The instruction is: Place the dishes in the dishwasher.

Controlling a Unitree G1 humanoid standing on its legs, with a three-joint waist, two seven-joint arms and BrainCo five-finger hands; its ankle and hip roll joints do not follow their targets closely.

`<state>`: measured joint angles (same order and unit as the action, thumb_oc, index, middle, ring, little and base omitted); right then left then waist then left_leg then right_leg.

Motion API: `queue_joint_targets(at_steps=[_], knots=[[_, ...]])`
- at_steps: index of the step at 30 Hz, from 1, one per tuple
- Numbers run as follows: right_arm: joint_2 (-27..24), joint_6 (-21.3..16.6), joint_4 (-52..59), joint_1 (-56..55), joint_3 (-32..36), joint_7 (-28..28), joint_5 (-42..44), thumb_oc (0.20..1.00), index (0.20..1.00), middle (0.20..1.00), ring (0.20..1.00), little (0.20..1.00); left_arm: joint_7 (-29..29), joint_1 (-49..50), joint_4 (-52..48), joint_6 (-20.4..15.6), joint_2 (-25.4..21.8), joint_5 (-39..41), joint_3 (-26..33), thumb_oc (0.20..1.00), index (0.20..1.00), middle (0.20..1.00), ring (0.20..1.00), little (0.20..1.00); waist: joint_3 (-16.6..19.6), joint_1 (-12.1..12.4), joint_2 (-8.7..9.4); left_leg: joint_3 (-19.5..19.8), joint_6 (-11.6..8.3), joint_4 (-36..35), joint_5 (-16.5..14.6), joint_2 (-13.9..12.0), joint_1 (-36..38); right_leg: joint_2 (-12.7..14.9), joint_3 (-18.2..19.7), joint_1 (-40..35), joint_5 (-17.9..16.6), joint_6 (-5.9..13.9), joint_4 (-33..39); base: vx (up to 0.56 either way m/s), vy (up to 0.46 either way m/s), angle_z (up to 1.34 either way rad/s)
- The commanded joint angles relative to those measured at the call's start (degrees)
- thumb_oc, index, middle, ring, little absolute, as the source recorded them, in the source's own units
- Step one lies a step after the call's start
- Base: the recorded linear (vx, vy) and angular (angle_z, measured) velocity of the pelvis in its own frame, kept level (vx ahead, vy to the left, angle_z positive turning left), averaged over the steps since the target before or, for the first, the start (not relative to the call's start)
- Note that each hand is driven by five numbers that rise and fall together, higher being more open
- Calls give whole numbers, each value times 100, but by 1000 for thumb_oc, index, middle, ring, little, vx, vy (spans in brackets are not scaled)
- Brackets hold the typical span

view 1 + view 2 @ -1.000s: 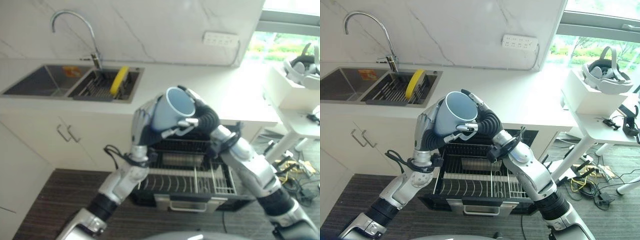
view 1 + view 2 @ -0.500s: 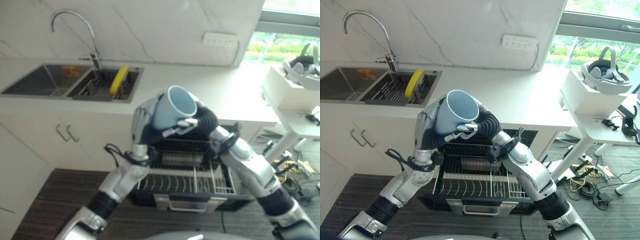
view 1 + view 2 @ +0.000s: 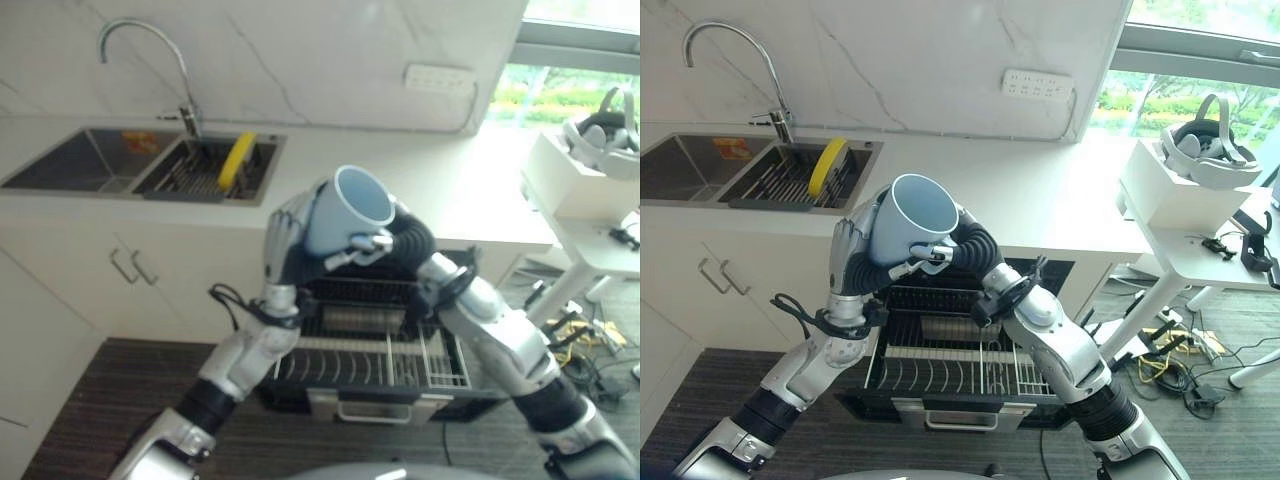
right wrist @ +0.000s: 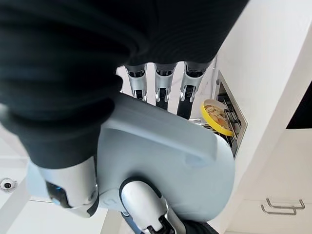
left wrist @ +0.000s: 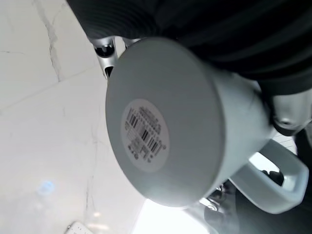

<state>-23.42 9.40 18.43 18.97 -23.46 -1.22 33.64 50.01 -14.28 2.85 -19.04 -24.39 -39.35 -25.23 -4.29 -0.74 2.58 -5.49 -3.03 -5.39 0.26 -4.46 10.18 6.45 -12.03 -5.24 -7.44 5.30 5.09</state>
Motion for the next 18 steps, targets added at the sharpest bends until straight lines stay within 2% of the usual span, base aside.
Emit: queue_joint_targets(at_steps=[1, 9, 14, 15, 18], knots=[[305, -692, 325, 751, 149, 126, -93, 200, 200, 200, 200, 200, -45, -729, 65, -54, -123, -81, -381, 200, 200, 200, 200, 200, -90, 145, 54, -440, -3, 39, -603, -82, 89, 351, -47, -392, 679, 456, -47, 0, 0, 0], [346, -928, 329, 740, 142, 345, -132, 200, 200, 200, 200, 200, -124, -716, 15, -56, -127, 0, -454, 200, 200, 200, 200, 200, -98, 143, 28, -432, -2, 39, -604, -81, 82, 352, -47, -383, 685, 456, -51, 0, 0, 0], [328, -923, 322, 674, 143, 368, -188, 200, 200, 200, 200, 200, -404, -658, 12, -118, -100, 498, -453, 200, 200, 200, 200, 200, -107, 130, 15, -440, -3, 39, -596, -79, 79, 344, -29, -377, 689, 451, -52, 0, 0, 0], [326, -950, 300, 639, 147, 376, -260, 200, 200, 200, 200, 200, -533, -608, 28, -77, -73, 644, -446, 1000, 1000, 1000, 1000, 1000, -115, 132, 11, -437, -1, 39, -595, -83, 78, 340, -30, -375, 689, 446, -54, 0, 0, 0], [293, -969, 286, 571, 191, 382, -249, 200, 200, 200, 200, 200, -575, -538, 72, -175, -56, 744, -418, 1000, 1000, 1000, 1000, 1000, -124, 122, 15, -439, -2, 39, -590, -84, 78, 330, -9, -378, 695, 437, -51, 0, 0, 0]])
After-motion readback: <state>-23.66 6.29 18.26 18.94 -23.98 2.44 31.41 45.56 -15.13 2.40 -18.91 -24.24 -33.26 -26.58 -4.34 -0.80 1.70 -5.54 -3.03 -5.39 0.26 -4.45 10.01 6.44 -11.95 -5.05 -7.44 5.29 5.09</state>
